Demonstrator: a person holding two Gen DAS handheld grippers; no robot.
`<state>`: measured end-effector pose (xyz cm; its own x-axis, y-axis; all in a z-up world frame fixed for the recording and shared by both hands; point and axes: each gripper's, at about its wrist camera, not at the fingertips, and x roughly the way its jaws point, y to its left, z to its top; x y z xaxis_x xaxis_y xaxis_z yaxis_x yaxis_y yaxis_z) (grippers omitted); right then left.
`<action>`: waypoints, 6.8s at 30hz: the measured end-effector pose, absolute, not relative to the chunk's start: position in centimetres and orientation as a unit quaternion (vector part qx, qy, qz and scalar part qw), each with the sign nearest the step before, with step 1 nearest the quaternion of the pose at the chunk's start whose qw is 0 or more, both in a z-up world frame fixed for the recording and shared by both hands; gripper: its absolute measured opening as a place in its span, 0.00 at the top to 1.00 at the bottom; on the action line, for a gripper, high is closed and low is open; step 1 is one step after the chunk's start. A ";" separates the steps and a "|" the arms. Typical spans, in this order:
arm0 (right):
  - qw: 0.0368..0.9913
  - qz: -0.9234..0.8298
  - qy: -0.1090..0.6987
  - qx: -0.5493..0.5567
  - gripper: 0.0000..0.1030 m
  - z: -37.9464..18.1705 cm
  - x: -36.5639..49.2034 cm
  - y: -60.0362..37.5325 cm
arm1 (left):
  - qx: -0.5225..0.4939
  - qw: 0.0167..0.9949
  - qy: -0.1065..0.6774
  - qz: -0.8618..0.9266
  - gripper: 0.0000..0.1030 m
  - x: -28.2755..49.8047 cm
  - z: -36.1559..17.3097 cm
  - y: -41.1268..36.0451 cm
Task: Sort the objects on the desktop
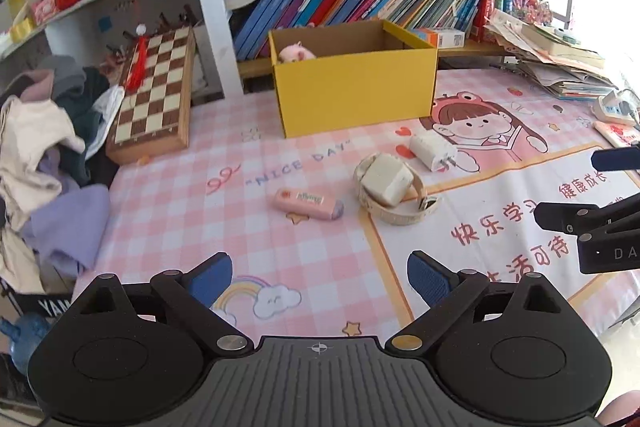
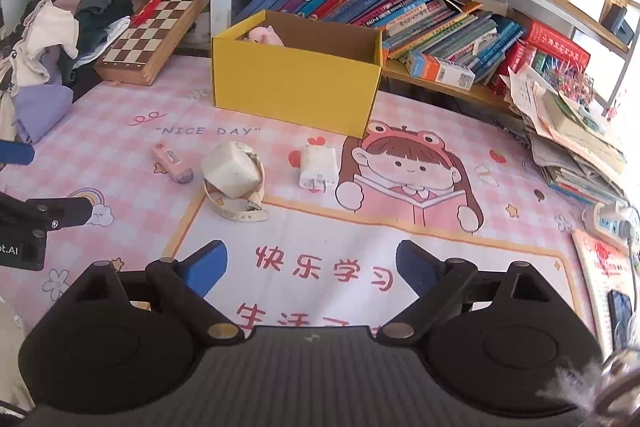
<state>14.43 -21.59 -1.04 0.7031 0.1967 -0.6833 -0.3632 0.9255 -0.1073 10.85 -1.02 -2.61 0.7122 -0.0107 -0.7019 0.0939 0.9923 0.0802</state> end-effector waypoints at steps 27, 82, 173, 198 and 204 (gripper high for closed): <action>0.907 0.143 0.381 -0.110 0.10 -4.3 12.7 -20.8 | 0.042 0.916 0.398 -0.010 0.07 9.1 -5.3 -0.9; 0.876 0.205 0.408 -0.156 0.13 -7.2 21.2 -20.0 | 0.017 0.902 0.430 0.035 0.07 16.1 -8.4 -2.4; 0.896 0.225 0.369 -0.102 0.60 -0.3 25.4 -22.8 | 0.001 0.933 0.353 -0.065 0.78 19.1 -0.4 -2.2; 0.901 0.271 0.302 -0.156 0.60 9.1 31.3 -22.9 | 0.076 0.945 0.300 -0.105 0.78 24.8 8.0 -2.3; 0.894 0.286 0.305 -0.159 0.60 8.9 34.6 -22.4 | 0.066 0.943 0.313 -0.095 0.78 27.7 7.6 -2.7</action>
